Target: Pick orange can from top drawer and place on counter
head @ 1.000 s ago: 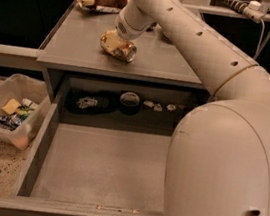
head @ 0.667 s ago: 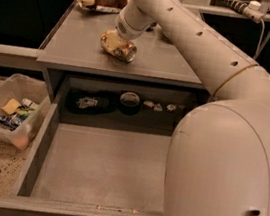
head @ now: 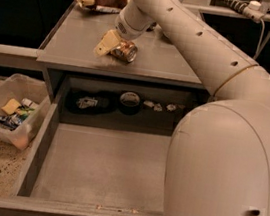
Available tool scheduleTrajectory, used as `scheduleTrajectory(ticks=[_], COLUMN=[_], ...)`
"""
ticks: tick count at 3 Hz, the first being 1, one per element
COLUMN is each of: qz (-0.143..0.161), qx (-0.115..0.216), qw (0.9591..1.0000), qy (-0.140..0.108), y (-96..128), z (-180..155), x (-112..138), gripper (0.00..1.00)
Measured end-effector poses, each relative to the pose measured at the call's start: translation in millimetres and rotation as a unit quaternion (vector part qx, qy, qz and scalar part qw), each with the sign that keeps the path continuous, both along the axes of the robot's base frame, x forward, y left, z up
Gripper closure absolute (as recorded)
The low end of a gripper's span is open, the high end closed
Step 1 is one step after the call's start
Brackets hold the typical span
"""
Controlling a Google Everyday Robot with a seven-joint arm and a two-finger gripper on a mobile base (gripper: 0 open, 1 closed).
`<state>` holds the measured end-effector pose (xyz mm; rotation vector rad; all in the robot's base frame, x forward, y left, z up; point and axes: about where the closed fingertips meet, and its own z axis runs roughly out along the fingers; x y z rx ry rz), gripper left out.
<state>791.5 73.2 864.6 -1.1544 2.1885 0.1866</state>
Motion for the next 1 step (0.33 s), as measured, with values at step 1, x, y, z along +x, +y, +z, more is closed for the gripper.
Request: scheduleTrajectory(ticks=[1], qz=[0.0], qx=[0.0], qw=[1.0], qy=[0.0], y=[0.0], z=[0.0], x=[0.0], gripper=[0.0])
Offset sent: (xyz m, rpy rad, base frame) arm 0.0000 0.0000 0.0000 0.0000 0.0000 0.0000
